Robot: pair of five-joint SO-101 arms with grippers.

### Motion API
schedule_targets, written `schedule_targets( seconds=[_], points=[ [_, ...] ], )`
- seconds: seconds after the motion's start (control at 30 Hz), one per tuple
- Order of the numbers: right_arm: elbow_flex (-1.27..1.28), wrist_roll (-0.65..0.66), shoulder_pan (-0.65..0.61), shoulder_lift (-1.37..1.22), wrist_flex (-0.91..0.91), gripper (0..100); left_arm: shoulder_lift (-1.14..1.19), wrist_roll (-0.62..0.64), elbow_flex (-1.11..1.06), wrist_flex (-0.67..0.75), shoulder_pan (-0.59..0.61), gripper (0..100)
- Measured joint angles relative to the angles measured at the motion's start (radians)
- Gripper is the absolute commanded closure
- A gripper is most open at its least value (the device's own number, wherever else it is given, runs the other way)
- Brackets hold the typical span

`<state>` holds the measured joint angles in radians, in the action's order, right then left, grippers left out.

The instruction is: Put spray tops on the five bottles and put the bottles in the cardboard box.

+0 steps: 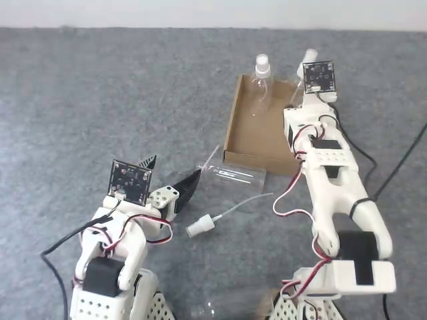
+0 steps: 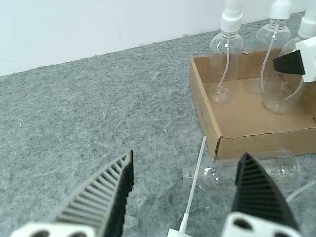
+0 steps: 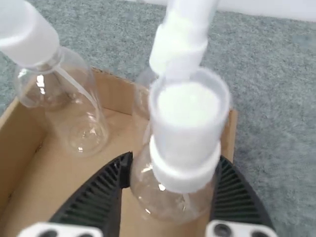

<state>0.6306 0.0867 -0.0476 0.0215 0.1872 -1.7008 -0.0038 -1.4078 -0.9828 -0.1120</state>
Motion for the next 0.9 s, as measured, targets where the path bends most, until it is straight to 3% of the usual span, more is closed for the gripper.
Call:
schedule_targets(
  seconds=[0.7, 0.9],
  points=[
    [0.0, 0.0, -0.002, 0.051, 0.046, 82.8, 0.0, 0.0, 0.0, 0.0, 0.0, 70],
    [0.0, 0.0, -0.005, 0.051, 0.046, 70.2, 0.0, 0.0, 0.0, 0.0, 0.0, 70]
  ],
)
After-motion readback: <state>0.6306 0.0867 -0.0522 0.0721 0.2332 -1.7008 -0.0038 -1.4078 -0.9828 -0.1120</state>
